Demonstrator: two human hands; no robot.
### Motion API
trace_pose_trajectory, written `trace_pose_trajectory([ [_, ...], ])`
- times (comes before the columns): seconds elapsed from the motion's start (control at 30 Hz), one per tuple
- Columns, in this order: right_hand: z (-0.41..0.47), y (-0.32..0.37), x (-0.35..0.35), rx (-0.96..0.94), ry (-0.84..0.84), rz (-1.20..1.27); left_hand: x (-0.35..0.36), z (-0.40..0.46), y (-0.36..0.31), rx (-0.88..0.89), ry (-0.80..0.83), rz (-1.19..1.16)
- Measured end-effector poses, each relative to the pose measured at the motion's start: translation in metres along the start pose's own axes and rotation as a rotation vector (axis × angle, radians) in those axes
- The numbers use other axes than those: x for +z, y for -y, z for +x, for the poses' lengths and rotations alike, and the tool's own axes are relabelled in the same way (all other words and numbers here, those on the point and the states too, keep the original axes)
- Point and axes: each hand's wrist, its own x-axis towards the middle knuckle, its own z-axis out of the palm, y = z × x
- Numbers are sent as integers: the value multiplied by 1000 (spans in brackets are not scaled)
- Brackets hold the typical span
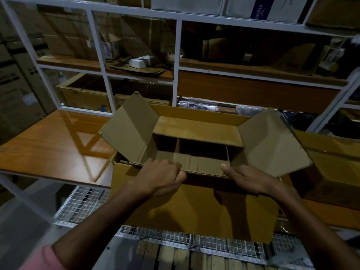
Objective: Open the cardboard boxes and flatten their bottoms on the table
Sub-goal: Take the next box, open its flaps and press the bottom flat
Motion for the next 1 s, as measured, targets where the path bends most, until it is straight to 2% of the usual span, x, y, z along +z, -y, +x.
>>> trace_pose_trajectory([
  [0.3,2,-4,-8,-40,-60,-3,-7,6,3,48,-40,-80],
  [0.43,9,4,-24,13,-34,-18,-24,19,4,49,-33,-94],
  [0.63,25,5,-51,20,2,93,-51,44,4,65,-17,-88],
  [0.77,47,-7,-76,51,61,66,-70,72,4,84,81,-119],
  [0.9,88,-33,-90,75,181,12,-77,116,4,102,297,-28],
  [1.0,130,-56,-78,58,323,-109,-65,157,3,48,452,26],
])
